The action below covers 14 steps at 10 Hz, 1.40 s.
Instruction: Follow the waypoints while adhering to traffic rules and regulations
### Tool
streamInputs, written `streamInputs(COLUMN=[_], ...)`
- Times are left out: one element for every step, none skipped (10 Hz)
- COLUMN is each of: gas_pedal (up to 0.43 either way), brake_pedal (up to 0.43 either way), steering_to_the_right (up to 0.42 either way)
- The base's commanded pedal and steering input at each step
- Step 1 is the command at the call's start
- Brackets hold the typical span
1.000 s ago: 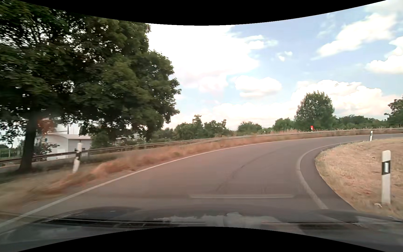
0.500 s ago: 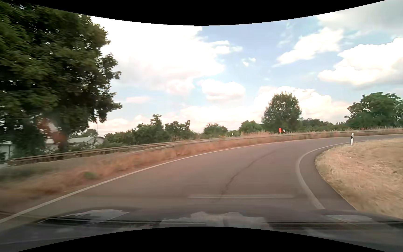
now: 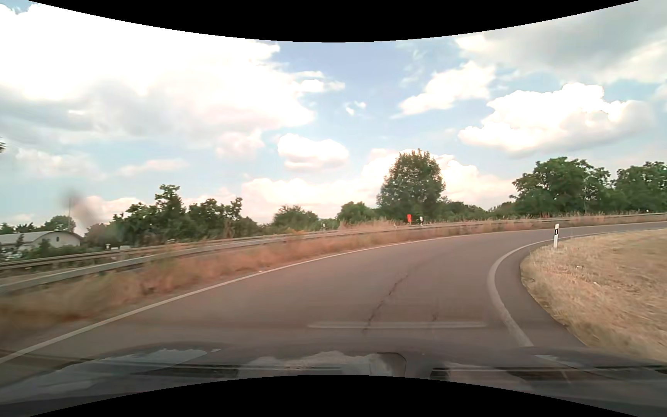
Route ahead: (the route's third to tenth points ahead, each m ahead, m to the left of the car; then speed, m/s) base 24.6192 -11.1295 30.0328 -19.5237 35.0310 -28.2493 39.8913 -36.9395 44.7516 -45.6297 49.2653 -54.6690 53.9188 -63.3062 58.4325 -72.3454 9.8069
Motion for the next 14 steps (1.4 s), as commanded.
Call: streamInputs(gas_pedal=[0.177, 0.177, 0.177, 0.177, 0.189, 0.189, 0.197, 0.209, 0.209, 0.209, 0.209, 0.209, 0.22, 0.22], brake_pedal=[0.0, 0.0, 0.0, 0.0, 0.0, 0.0, 0.0, 0.0, 0.0, 0.0, 0.0, 0.0, 0.0, 0.0], steering_to_the_right=[0.164, 0.164, 0.164, 0.16, 0.153, 0.148, 0.146, 0.146, 0.146, 0.146, 0.146, 0.146, 0.145, 0.14])
